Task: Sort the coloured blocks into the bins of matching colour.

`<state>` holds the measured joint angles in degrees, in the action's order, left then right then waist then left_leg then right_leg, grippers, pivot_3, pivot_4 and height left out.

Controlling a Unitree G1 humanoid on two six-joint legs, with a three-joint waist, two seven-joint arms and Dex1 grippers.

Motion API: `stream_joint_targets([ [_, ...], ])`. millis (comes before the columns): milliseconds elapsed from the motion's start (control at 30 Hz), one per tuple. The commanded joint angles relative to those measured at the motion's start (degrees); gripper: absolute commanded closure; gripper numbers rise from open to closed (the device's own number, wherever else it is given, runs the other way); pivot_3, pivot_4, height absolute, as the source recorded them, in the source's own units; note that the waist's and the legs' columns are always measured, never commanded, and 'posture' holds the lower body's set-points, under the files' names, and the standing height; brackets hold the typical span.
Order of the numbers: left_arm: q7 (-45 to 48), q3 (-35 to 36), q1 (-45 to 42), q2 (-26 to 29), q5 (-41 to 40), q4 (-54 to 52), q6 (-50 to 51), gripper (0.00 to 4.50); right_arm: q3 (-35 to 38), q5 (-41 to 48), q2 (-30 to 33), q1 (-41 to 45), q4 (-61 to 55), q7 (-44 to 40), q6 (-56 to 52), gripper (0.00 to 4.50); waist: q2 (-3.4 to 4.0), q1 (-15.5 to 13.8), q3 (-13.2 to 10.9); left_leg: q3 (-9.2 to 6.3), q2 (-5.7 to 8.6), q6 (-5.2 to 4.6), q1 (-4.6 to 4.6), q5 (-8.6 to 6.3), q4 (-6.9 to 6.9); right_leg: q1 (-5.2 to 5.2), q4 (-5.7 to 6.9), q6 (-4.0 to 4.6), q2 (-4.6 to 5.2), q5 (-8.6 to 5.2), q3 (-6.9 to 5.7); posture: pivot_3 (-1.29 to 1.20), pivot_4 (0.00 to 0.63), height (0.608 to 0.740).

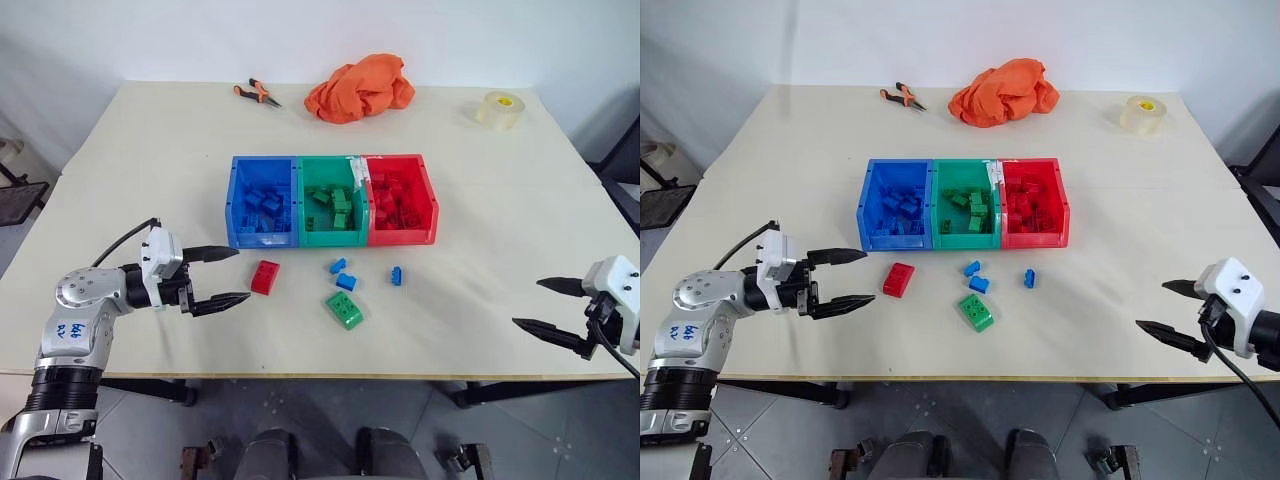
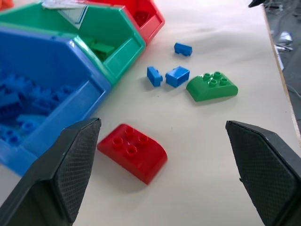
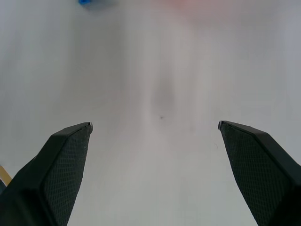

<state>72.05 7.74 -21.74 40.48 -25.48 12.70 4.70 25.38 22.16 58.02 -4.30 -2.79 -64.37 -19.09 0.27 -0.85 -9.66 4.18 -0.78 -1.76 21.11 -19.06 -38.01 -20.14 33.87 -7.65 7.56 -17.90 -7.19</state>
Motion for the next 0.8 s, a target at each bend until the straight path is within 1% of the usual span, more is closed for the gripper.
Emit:
stream_joint_targets([
  [33,1.2,0.2,-0.5,-0.4,-0.1,0.4,-2.1,0.0,-2.8,1.3,-0.2,4.6,-2.4,1.5,-2.9,0.0,0.0,0.1,0.0,0.0,0.0,0.0,-0.01,0.0,-0.02,0.0,0.01,0.0,0.0,0.0,0.0,0.0,0.15,0.74],
  [167,0.3,1.9,1.8,-0.6,-0.9,-2.1,-2.9,0.0,-10.8,0.9,-3.7,12.9,-2.2,3.3,-6.4,0.0,0.0,0.5,0.0,-0.03,-0.02,0.0,-0.01,0.0,-0.01,-0.01,0.02,0.0,-0.01,0.0,-0.01,0.0,0.15,0.74],
  [267,-1.4,3.6,4.0,-0.3,-1.5,-4.7,-2.3,0.0,-16.8,-0.7,-7.3,19.0,-0.3,3.5,-6.2,0.0,-0.01,0.8,0.0,-0.06,-0.01,0.0,0.02,0.0,-0.02,-0.02,0.04,0.0,0.01,0.0,-0.02,0.0,0.15,0.74],
  [367,-2.7,5.3,7.2,0.2,-2.2,-8.2,-1.3,0.0,-22.2,-2.9,-11.1,25.3,3.9,4.1,-5.8,0.0,-0.01,1.0,0.0,-0.07,0.0,0.0,0.03,0.0,-0.04,-0.02,0.06,0.0,0.02,0.0,-0.03,0.0,0.15,0.74],
  [467,-4.6,7.7,12.1,0.5,-3.3,-13.3,0.1,0.0,-27.6,-6.0,-15.7,31.4,10.7,3.8,-3.4,0.0,-0.02,1.1,0.0,-0.13,0.01,0.0,0.05,0.0,-0.04,-0.04,0.1,0.0,0.04,0.0,-0.04,0.0,0.15,0.74],
  [667,-7.9,10.3,17.1,0.4,-4.6,-19.2,2.0,0.0,-31.5,-9.2,-20.9,37.0,19.3,3.1,1.0,0.0,-0.01,0.9,0.0,-0.27,0.07,0.0,0.07,0.0,-0.07,-0.02,0.18,0.0,0.09,0.0,-0.08,0.0,0.15,0.74],
  [800,-9.0,10.7,18.1,0.3,-4.9,-20.4,2.6,0.0,-33.4,-11.9,-23.0,38.8,24.4,3.2,4.3,0.0,-0.01,1.0,0.0,-0.31,0.06,0.0,0.07,0.0,-0.06,-0.01,0.17,0.0,0.08,0.0,-0.1,0.0,0.15,0.74],
])
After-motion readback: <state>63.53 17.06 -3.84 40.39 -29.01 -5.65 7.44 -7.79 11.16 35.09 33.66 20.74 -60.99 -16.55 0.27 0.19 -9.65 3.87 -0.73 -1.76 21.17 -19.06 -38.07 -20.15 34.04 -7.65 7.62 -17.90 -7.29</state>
